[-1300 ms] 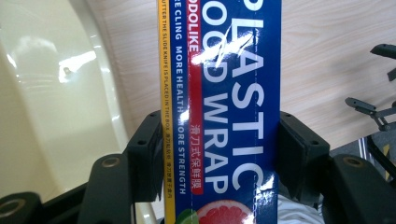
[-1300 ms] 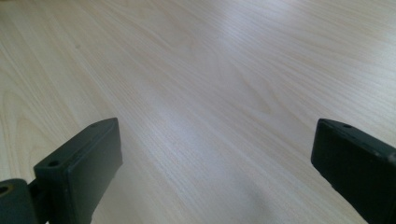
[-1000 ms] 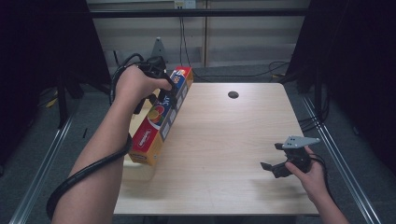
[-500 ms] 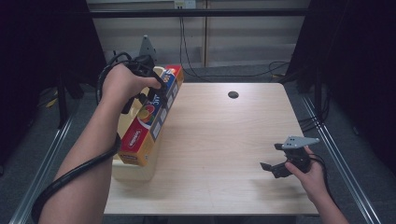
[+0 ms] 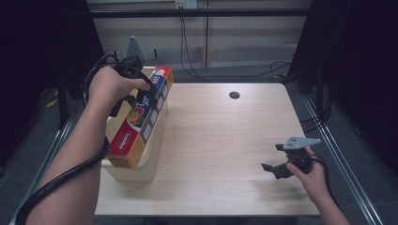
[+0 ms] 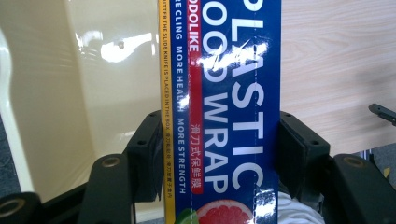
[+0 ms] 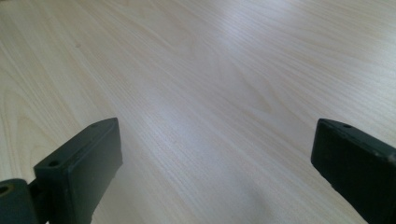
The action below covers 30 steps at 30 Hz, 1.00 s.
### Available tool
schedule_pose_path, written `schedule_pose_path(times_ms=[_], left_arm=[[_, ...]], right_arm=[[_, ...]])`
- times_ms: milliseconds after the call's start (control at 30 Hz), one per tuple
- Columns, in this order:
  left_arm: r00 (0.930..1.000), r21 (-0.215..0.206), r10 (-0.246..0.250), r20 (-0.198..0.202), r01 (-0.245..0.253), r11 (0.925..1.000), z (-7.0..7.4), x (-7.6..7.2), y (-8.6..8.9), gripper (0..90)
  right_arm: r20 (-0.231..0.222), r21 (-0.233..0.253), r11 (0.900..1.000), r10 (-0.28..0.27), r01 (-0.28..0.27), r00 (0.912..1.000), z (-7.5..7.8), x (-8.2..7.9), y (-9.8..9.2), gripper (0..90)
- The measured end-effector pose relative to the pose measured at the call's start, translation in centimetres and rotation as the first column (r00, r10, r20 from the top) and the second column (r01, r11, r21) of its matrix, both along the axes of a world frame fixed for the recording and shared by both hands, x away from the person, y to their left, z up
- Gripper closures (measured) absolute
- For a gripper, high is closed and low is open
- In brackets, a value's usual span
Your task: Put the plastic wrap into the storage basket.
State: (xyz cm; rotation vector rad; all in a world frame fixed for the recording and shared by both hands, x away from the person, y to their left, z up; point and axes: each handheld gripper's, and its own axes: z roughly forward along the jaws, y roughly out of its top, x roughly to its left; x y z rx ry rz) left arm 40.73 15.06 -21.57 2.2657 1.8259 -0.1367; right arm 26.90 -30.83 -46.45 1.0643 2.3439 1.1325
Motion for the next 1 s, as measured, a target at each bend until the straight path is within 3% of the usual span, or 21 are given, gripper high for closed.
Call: schedule_pose_path(times_ms=[767,1000], left_arm=[[0.9984,0.01,0.054,0.019,-0.054,0.9985,0.0,-0.6,2.4,41.1],[0.9977,0.014,0.067,0.009,-0.067,0.9976,-0.4,-0.8,3.0,41.1]], right_arm=[[0.002,-0.005,1.0,0.02,-0.02,0.9998,0.0,0.5,0.6,2.2],[0.001,-0.003,1.0,0.027,-0.027,0.9996,0.0,0.9,0.9,2.2]])
